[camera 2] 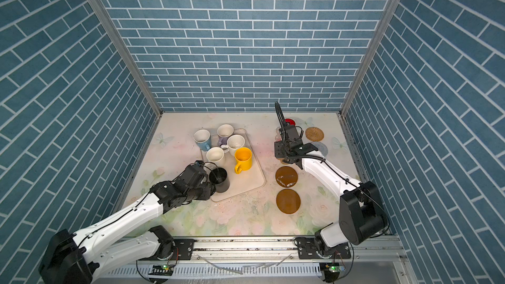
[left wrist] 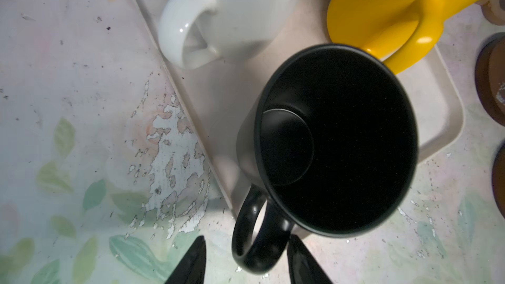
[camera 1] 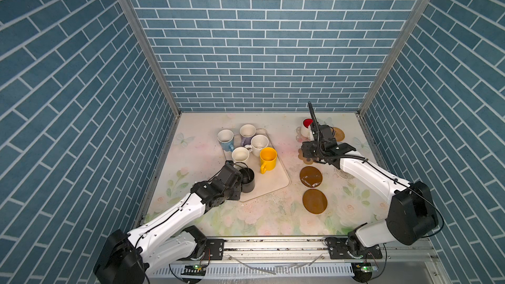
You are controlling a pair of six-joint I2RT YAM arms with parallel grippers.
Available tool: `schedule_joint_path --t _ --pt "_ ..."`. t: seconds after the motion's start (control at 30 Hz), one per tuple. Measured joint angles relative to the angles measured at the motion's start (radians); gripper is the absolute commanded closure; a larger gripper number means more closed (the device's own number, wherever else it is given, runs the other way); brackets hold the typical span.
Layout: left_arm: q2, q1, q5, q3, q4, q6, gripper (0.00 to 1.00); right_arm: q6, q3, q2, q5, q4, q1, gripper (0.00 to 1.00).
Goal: Place cups on coasters
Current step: Pick up the cup from the tray.
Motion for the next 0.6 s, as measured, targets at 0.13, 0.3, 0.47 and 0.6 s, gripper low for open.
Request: schedule_joint_path --t 0.13,0.3,0.47,0.6 --pt "0.035 -0.002 0.007 -0.004 0.027 0.000 0.55 0.000 0.000 0.005 0.000 0.012 0.000 0.45" --pt "0.064 -0.003 0.017 -0.004 0.058 0.001 0.58 0.000 0.000 0.014 0.000 0.017 0.000 0.45" --pt "0.099 -0.004 0.026 -0.006 0.077 0.002 0.63 0.000 0.000 0.024 0.001 0.018 0.000 0.46" --pt "0.114 -0.006 0.030 -0.007 0.100 0.003 0.70 0.000 0.000 0.024 0.003 0.019 0.000 0.46"
